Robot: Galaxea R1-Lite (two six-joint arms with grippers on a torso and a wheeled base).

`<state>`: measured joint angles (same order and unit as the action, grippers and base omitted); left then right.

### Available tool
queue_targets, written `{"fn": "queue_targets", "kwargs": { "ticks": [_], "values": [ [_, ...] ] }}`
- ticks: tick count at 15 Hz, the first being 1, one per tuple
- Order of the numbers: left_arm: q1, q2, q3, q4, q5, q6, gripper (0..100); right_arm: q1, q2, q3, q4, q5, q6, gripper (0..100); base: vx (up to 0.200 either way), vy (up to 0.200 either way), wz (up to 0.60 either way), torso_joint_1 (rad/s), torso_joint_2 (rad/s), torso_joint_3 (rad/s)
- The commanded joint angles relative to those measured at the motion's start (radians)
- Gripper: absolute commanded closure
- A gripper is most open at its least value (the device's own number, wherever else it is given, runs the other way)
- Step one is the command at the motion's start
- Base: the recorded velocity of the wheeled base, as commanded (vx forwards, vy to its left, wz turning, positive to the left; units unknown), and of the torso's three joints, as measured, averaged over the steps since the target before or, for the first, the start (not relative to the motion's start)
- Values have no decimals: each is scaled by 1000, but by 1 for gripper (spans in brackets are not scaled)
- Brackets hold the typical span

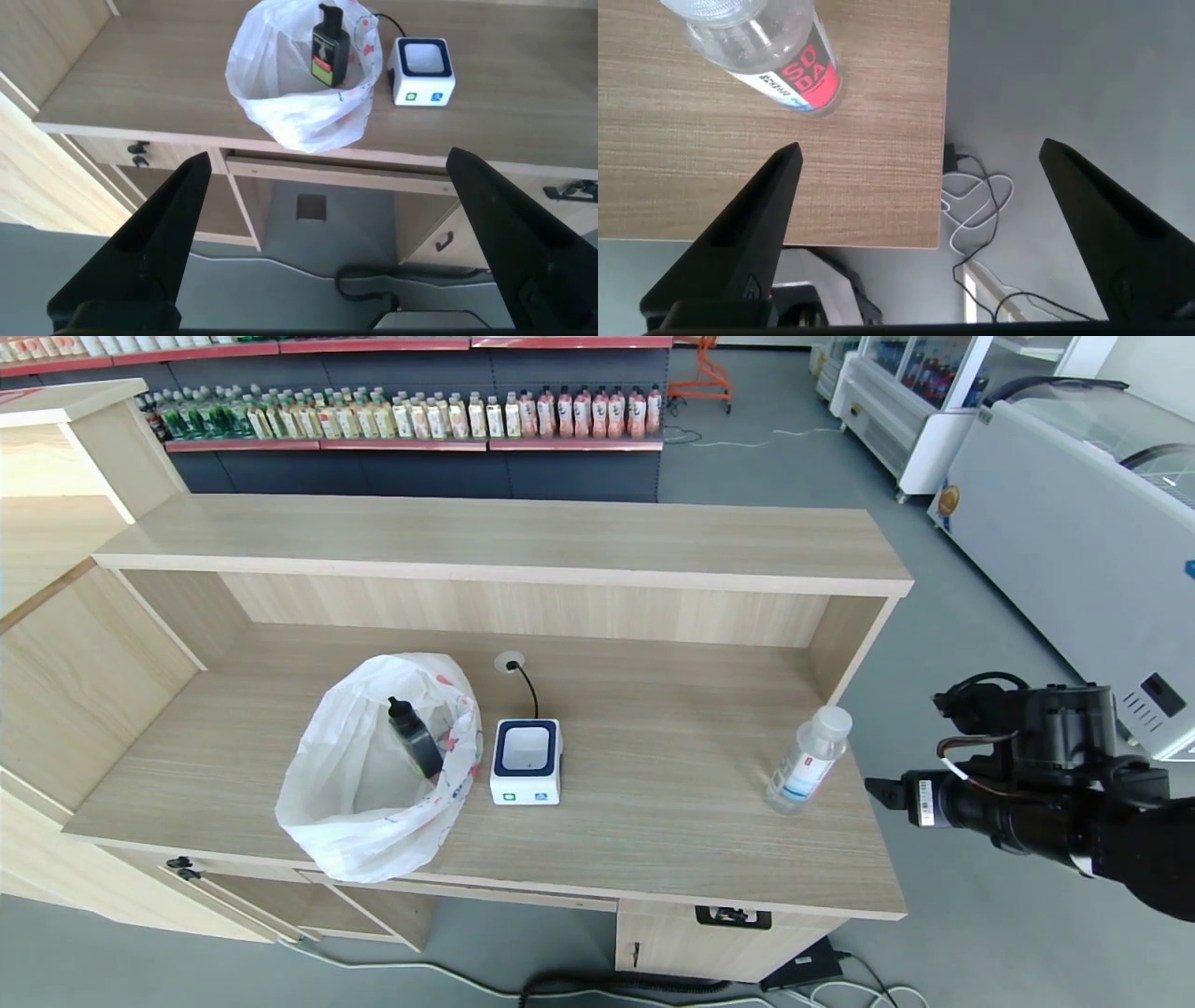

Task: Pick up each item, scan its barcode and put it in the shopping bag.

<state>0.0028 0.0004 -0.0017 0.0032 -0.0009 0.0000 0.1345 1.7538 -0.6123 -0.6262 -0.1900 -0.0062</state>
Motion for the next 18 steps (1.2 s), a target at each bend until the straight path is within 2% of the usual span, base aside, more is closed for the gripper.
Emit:
{"fn": "queue_targets", "kwargs": {
  "ticks": [1,5,9,18],
  "values": [
    [0,0,0,0,-1,0,0,10,50,5,-47,12,-8,0,0,0,0,0,0,0],
    [0,0,0,0,-1,0,0,45,113,23,-182,17,-9,0,0,0,0,0,0,0],
    [0,0,0,0,-1,0,0,50,150,19,-228,66,-11,0,0,0,0,0,0,0],
    [0,0,0,0,-1,0,0,65,283,-26,-403,107,-60,0,0,0,0,0,0,0]
  ]
}}
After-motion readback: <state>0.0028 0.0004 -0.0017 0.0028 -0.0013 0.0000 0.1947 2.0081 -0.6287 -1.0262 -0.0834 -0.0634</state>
